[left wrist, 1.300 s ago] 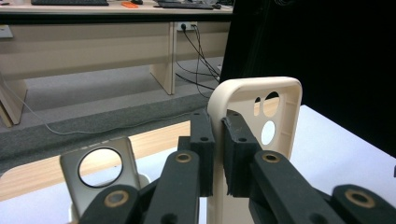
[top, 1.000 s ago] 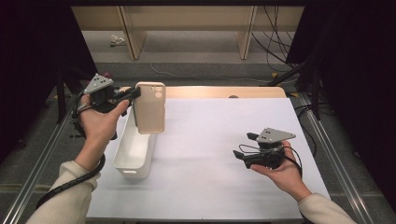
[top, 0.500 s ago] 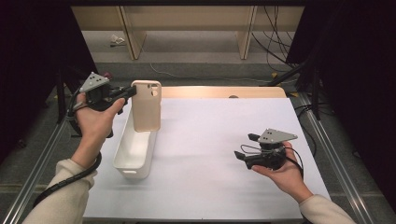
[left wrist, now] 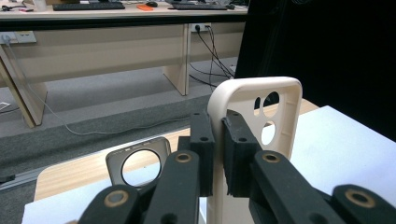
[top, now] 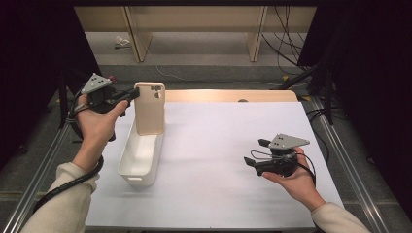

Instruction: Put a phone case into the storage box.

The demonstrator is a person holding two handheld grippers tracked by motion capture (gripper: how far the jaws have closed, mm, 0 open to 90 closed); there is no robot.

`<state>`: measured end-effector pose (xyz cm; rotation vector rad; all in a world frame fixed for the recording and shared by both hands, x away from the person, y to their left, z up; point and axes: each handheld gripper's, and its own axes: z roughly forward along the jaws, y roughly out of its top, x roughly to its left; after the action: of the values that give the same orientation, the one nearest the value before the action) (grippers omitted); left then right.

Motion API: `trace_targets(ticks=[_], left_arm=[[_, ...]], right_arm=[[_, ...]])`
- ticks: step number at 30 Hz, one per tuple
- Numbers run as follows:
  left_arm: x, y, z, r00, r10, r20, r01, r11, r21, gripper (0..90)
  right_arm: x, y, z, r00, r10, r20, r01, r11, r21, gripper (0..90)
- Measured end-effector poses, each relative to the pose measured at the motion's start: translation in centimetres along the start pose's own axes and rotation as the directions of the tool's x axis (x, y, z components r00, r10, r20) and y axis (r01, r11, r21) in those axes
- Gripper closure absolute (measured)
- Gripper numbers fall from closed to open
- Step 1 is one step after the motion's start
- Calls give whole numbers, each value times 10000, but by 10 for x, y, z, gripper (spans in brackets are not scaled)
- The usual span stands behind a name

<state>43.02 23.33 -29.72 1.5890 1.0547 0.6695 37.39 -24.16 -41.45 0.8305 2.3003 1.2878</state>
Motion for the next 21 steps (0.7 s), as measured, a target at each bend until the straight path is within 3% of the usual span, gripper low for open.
trace_targets(ticks=[21], left_arm=[[16, 0, 7, 9996, 126, -240, -125, 9999, 59, 834]], right_arm=[[-1, 0, 0, 10000, 56, 20, -56, 10000, -25, 171]])
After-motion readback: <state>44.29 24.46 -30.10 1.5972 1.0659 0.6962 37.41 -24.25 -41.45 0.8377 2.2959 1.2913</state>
